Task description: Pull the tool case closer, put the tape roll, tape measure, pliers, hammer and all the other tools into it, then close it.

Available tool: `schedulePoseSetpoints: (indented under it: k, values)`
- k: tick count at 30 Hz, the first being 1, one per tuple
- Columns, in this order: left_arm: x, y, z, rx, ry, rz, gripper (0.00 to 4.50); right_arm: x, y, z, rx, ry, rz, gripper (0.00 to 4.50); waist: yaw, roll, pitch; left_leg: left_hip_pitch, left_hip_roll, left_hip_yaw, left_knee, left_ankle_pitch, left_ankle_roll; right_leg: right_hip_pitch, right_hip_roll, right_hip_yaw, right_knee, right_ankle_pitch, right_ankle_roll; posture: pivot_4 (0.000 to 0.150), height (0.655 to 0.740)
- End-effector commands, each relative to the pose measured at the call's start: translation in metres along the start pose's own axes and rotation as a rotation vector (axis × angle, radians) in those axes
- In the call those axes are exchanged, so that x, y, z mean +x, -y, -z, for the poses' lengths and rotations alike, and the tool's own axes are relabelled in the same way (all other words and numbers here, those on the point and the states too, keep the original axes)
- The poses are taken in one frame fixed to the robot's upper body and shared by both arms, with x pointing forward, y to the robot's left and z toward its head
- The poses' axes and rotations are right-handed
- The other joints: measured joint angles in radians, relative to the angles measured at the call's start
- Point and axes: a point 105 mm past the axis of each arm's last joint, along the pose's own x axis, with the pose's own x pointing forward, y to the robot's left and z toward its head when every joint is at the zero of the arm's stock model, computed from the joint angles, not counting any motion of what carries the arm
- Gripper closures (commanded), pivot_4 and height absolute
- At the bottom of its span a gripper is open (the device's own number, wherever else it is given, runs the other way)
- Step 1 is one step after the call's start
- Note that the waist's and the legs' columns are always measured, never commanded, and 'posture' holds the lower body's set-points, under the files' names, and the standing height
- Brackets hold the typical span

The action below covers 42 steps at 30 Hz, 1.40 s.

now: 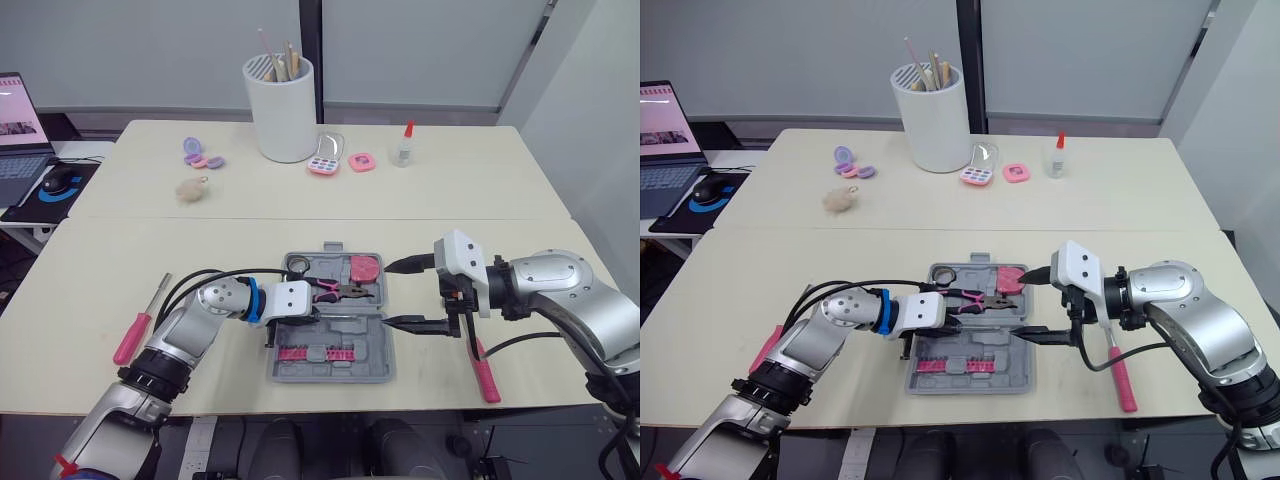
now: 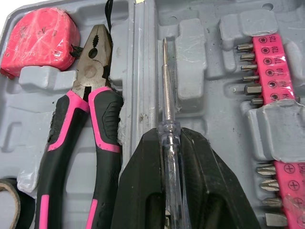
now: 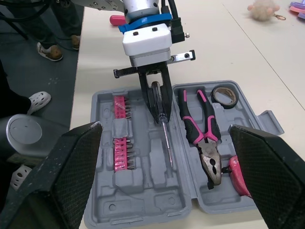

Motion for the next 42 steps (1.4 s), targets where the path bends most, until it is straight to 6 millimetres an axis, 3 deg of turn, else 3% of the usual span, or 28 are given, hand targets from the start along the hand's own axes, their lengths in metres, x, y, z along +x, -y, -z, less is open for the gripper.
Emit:
schedulePoseSetpoints:
  k: [1, 10, 15, 26, 37, 40, 42]
  values:
    - [0.003, 0.003, -0.007, 0.038, 0.013, 0.011, 4.30, -0.005, -0.001, -0.009, -0.046, 0.013, 0.013, 0.00, 0.000, 0.000, 0.000, 0.000, 0.000, 0.000, 0.000, 0.000, 0.000, 0.000, 0.000, 0.000, 0.000, 0.000, 0.000, 0.150, 0.7400]
    - [0.003, 0.001, -0.008, 0.046, 0.011, 0.006, 4.30, -0.004, -0.001, -0.009, -0.046, 0.013, 0.011, 0.00, 0.000, 0.000, 0.000, 0.000, 0.000, 0.000, 0.000, 0.000, 0.000, 0.000, 0.000, 0.000, 0.000, 0.000, 0.000, 0.150, 0.7400]
    - [0.001, 0.000, -0.016, 0.053, 0.045, 0.002, 2.79, -0.004, -0.001, -0.009, -0.045, 0.012, 0.010, 0.00, 0.001, 0.000, 0.000, 0.000, 0.000, 0.000, 0.000, 0.000, 0.000, 0.000, 0.000, 0.000, 0.000, 0.000, 0.000, 0.150, 0.7400]
    - [-0.014, 0.000, -0.030, 0.068, 0.089, -0.011, 2.79, -0.003, -0.001, -0.009, -0.041, 0.015, 0.008, 0.00, 0.000, 0.000, 0.000, 0.000, 0.000, 0.000, 0.001, 0.000, 0.000, 0.000, 0.000, 0.000, 0.001, 0.000, 0.000, 0.150, 0.7400]
    - [-0.041, -0.018, -0.016, -0.048, 0.136, -0.114, 2.79, -0.003, -0.001, -0.008, -0.040, 0.016, 0.006, 0.00, 0.000, 0.000, 0.000, 0.001, 0.000, 0.000, 0.001, 0.000, 0.000, 0.000, 0.000, 0.000, 0.002, 0.000, 0.000, 0.150, 0.7400]
    - [-0.043, -0.020, -0.012, -0.079, 0.159, -0.122, 3.37, -0.003, -0.001, -0.008, -0.039, 0.015, 0.006, 0.00, 0.000, 0.000, 0.000, 0.001, 0.000, 0.000, 0.001, 0.000, 0.000, 0.000, 0.000, 0.000, 0.002, 0.000, 0.000, 0.150, 0.7400]
    - [-0.044, -0.018, -0.011, -0.099, 0.178, -0.110, 4.01, -0.003, -0.001, -0.008, -0.038, 0.015, 0.007, 0.00, 0.000, 0.000, 0.000, 0.000, 0.000, 0.000, 0.001, 0.000, 0.000, 0.000, 0.000, 0.000, 0.002, 0.000, 0.000, 0.150, 0.7400]
